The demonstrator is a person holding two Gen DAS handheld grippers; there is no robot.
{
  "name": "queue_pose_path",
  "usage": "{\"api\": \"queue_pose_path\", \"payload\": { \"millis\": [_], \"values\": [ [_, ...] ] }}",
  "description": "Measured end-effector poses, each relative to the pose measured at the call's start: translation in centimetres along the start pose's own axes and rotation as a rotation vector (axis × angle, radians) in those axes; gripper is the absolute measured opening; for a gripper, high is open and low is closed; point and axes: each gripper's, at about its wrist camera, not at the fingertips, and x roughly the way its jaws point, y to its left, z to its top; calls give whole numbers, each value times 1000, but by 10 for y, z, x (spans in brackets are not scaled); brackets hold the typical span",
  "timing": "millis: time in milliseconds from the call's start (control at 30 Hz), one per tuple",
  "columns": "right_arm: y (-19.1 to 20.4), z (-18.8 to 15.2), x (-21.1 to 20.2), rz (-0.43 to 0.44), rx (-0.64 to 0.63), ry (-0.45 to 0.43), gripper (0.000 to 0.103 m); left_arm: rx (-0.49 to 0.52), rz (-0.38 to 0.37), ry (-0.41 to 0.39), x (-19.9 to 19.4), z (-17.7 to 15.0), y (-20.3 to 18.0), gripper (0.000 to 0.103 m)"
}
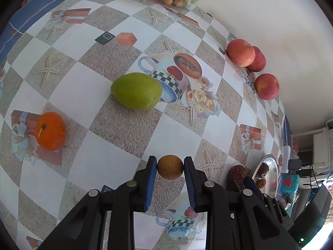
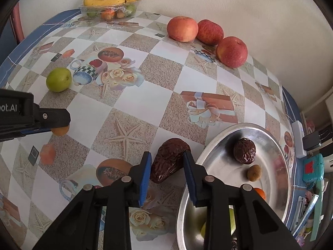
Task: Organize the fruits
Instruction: 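Grasp the dried date with the right tool while the left tool holds the kiwi, then carry the date with the right tool to the bowl while the left tool carries the kiwi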
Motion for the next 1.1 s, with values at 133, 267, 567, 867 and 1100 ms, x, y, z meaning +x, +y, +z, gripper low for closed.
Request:
{"api": "queue_pose_path", "payload": {
  "millis": [133, 267, 567, 867, 1100],
  "values": [
    [-1, 1, -1, 4, 13, 0, 28, -7, 3, -1, 1, 0, 1, 29],
    [-15, 2, -5, 108, 103, -12, 21, -10, 8, 1, 3, -1, 0, 29],
    [-12, 6, -13, 255, 143, -39, 17, -22, 8, 0, 2, 0, 2, 29],
    [-9, 6, -12, 180, 106, -59, 29, -25, 3, 6, 4, 1, 2, 29],
    [-11, 3, -5, 65, 67, -38, 40, -20, 2, 12, 5, 1, 1, 29]
  ]
}}
